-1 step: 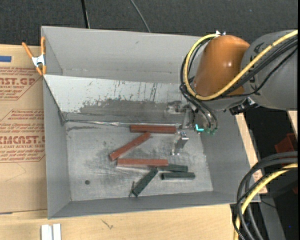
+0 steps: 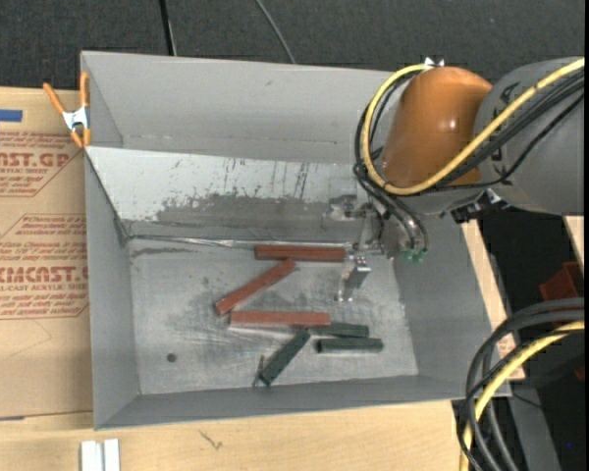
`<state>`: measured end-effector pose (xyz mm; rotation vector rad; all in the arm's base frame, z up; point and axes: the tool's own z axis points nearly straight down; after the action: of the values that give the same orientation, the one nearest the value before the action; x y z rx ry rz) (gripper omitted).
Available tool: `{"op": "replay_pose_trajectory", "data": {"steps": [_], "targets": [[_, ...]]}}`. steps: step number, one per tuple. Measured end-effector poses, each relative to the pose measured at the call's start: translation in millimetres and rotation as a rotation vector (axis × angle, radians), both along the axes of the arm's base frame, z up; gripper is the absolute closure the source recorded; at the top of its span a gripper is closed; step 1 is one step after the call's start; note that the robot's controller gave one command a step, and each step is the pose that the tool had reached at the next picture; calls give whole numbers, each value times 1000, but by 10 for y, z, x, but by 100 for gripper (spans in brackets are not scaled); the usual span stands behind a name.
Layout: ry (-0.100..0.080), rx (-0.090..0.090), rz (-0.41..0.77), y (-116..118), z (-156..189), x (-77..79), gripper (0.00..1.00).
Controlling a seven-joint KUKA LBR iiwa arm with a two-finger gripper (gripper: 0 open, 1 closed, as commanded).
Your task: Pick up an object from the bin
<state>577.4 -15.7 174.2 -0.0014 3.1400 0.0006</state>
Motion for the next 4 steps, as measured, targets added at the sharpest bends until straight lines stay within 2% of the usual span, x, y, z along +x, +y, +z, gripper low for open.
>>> {"op": "replay_pose_trajectory", "data": {"steps": [1, 2, 3, 4], "targets": [[-13, -2, 145, -246, -878, -606, 100], [-13, -2, 145, -246, -878, -605, 100], [5, 1, 116, -198, -489, -493, 100], [0, 0, 78, -410, 206, -571, 100]]}}
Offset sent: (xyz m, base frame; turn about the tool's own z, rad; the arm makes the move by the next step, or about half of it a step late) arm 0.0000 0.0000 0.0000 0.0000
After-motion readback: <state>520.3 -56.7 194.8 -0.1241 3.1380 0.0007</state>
